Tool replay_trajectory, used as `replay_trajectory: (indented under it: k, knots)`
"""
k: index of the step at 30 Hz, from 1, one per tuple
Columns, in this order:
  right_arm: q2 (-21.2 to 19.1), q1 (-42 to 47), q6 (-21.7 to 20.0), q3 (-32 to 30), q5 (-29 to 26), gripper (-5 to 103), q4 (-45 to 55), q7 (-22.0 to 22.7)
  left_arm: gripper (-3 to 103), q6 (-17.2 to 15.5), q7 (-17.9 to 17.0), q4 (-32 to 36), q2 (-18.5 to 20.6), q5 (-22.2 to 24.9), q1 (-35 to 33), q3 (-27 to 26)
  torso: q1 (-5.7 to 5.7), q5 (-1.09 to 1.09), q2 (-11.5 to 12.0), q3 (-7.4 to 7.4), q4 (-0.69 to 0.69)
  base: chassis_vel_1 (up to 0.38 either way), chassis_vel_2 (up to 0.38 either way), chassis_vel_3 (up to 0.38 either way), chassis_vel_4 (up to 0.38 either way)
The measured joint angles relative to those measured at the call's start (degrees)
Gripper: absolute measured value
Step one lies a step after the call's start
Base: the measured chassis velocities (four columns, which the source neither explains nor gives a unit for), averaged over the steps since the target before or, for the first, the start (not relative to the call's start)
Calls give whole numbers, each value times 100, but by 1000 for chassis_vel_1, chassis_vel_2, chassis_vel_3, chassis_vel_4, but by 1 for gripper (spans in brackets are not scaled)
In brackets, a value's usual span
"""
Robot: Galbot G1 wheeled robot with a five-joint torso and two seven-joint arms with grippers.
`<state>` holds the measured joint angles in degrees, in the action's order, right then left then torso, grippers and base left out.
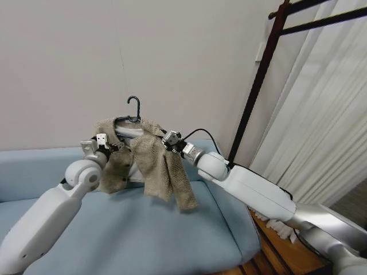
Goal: Pick up the clothes from the sofa and hang them on the clothes hanger.
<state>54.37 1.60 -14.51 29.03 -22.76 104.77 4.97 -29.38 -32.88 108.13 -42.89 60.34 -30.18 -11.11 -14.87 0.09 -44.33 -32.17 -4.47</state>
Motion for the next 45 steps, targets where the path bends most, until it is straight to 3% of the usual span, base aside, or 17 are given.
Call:
replay_trajectory:
  k: [3,9,12,14,18,32,45]
  knots:
    - [-51,41,3,-24,-10,11,43,1,53,7,-4,-57,-80,-22,104,152,0,0,0,0,0,0,0,0,0]
    - [-79,55,6,-42,-19,11,66,7,36,17,-35,-108,-162,-32,224,328,0,0,0,0,1,0,0,0,0]
    - [-76,34,4,-44,-54,11,88,53,20,23,-43,-142,-208,-36,327,453,0,0,0,0,1,0,0,0,0]
    - [-76,24,-1,-44,-67,11,91,67,20,26,-44,-141,-217,-37,349,477,1,-1,0,0,1,0,0,0,0]
    - [-77,-27,-11,-43,-81,11,9,110,2,30,-45,-23,-224,-38,385,537,1,-1,0,0,1,0,0,0,0]
    - [-64,-144,-25,-60,-27,11,-327,162,2,3,193,548,-2,-47,292,508,0,0,0,1,1,0,0,0,0]
    - [230,-490,-138,27,28,11,-561,195,2,-222,302,1035,155,78,563,974,0,0,0,1,0,0,0,0,0]
